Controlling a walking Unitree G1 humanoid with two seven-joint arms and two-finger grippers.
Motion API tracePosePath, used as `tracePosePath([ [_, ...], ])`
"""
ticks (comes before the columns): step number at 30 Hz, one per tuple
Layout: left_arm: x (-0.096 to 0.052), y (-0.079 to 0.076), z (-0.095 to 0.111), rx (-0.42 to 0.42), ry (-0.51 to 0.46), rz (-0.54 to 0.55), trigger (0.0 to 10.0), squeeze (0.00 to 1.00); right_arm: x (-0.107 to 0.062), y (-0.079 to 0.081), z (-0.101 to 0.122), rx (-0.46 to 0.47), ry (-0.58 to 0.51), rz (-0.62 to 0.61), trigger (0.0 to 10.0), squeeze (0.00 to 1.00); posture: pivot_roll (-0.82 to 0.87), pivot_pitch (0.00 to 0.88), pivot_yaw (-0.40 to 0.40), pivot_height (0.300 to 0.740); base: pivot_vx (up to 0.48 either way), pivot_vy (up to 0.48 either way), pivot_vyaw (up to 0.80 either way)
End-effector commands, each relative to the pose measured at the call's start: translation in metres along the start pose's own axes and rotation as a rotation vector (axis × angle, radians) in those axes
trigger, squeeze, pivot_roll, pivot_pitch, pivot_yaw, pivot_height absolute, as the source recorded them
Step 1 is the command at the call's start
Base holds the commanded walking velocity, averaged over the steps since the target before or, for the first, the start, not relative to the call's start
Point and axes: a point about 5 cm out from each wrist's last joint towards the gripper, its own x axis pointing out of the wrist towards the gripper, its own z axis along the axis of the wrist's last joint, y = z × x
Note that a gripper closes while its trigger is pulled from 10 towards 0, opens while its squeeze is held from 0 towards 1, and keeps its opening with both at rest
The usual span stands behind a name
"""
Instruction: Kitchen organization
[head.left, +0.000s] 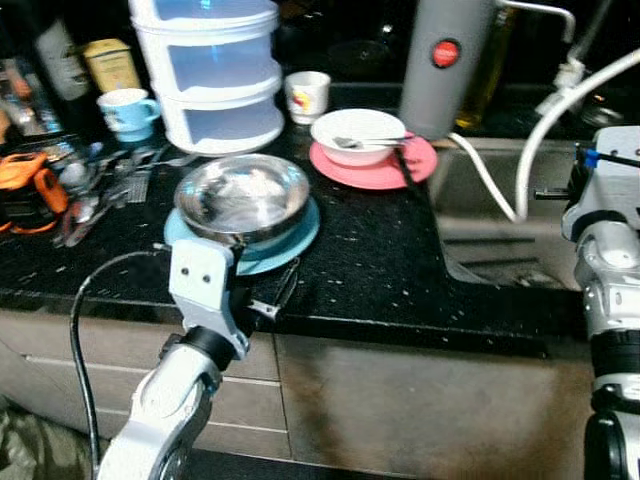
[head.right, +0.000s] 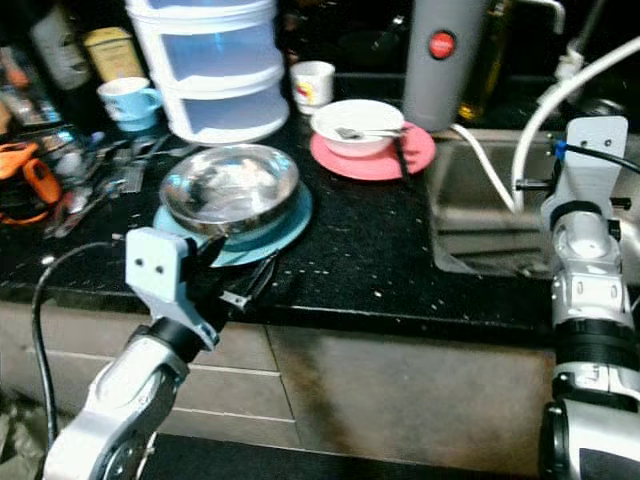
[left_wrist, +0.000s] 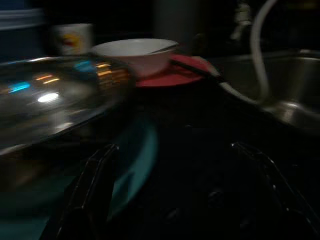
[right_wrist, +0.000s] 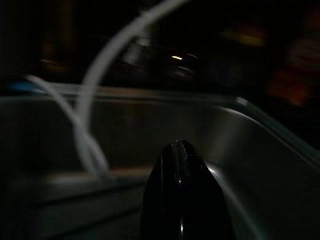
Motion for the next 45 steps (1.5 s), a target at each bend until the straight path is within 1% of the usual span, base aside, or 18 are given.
tracePosePath([
  [1,0.001,0.000,-0.001,-0.003,0.011,-0.004,10.0,0.00,0.000,0.003,0.003,-0.003,-0.022,0.014,10.0,0.00,0.14,0.013,0.036,0.740,0.000,0.000,-0.80],
  [7,0.002,0.000,-0.001,-0.005,0.008,-0.011,10.0,0.00,-0.002,0.020,0.012,-0.003,-0.093,0.100,10.0,0.00,0.14,0.009,0.034,0.740,0.000,0.000,0.00],
  [9,0.003,-0.003,0.000,-0.013,0.003,-0.022,10.0,0.00,-0.005,0.042,0.019,-0.038,-0.148,0.188,10.0,0.00,0.14,0.006,0.026,0.740,0.000,0.000,0.00],
  [12,0.004,-0.005,0.000,-0.020,0.000,-0.030,10.0,0.00,-0.006,0.054,0.022,-0.079,-0.170,0.231,10.0,0.00,0.14,0.006,0.023,0.740,0.000,0.000,0.00],
  [13,0.004,-0.005,0.000,-0.023,-0.001,-0.035,10.0,0.00,-0.006,0.060,0.023,-0.128,-0.173,0.254,10.0,0.88,0.14,0.012,0.018,0.740,0.000,0.000,0.00],
  [14,0.005,-0.006,0.000,-0.025,-0.001,-0.038,10.0,0.00,-0.005,0.063,0.023,-0.161,-0.175,0.268,10.0,0.88,0.14,0.012,0.016,0.740,0.000,0.000,0.00],
  [15,0.005,-0.007,0.000,-0.027,-0.002,-0.043,10.0,0.00,-0.005,0.066,0.025,-0.157,-0.178,0.275,10.0,1.00,0.14,0.013,0.013,0.740,0.000,0.000,0.00],
  [20,0.005,-0.010,0.000,-0.042,-0.002,-0.064,10.0,0.00,-0.004,0.071,0.032,-0.079,-0.198,0.262,10.0,1.00,0.15,0.011,0.010,0.740,0.000,0.000,0.00],
  [22,0.004,-0.011,0.000,-0.046,-0.003,-0.077,10.0,0.00,-0.004,0.072,0.036,-0.009,-0.214,0.265,10.0,0.66,0.15,0.011,0.010,0.740,0.000,0.000,0.00],
  [23,0.004,-0.012,0.000,-0.047,-0.003,-0.081,10.0,0.00,-0.005,0.073,0.038,0.013,-0.220,0.267,10.0,0.66,0.15,0.011,0.010,0.740,0.000,0.000,0.00],
  [24,0.004,-0.012,0.001,-0.049,-0.003,-0.087,10.0,0.00,-0.004,0.073,0.039,0.066,-0.219,0.267,10.0,0.00,0.15,0.008,0.010,0.740,0.000,0.000,0.00],
  [27,0.004,-0.013,0.000,-0.053,-0.001,-0.097,10.0,0.00,-0.004,0.077,0.045,0.220,-0.217,0.285,10.0,0.00,0.15,0.000,0.009,0.740,0.000,0.000,0.00],
  [28,0.004,-0.013,0.000,-0.053,-0.001,-0.097,10.0,0.00,-0.004,0.077,0.045,0.220,-0.217,0.285,10.0,0.00,0.15,0.000,0.009,0.740,0.000,0.000,0.00],
  [29,0.004,-0.013,0.000,-0.054,0.000,-0.102,10.0,0.00,-0.005,0.080,0.048,0.292,-0.227,0.311,10.0,0.00,0.15,0.000,0.009,0.740,0.000,0.000,0.00],
  [31,0.004,-0.014,-0.001,-0.055,0.002,-0.110,10.0,0.00,-0.010,0.092,0.060,0.438,-0.265,0.406,10.0,0.00,0.15,0.000,0.005,0.740,0.000,0.000,0.39],
  [32,0.004,-0.014,-0.001,-0.055,0.002,-0.110,10.0,0.00,-0.010,0.092,0.060,0.438,-0.265,0.406,10.0,0.00,0.15,0.000,0.005,0.740,0.000,0.000,0.79],
  [35,0.004,-0.013,-0.002,-0.053,0.003,-0.114,10.0,0.00,-0.023,0.116,0.084,0.571,-0.354,0.613,10.0,0.00,0.15,0.000,-0.007,0.740,0.000,0.000,0.77],
  [45,-0.013,-0.011,-0.009,-0.069,0.038,-0.098,10.0,0.00,-0.046,0.139,0.102,0.647,-0.426,0.926,10.0,0.00,0.17,0.000,-0.051,0.740,0.000,0.000,0.75],
])
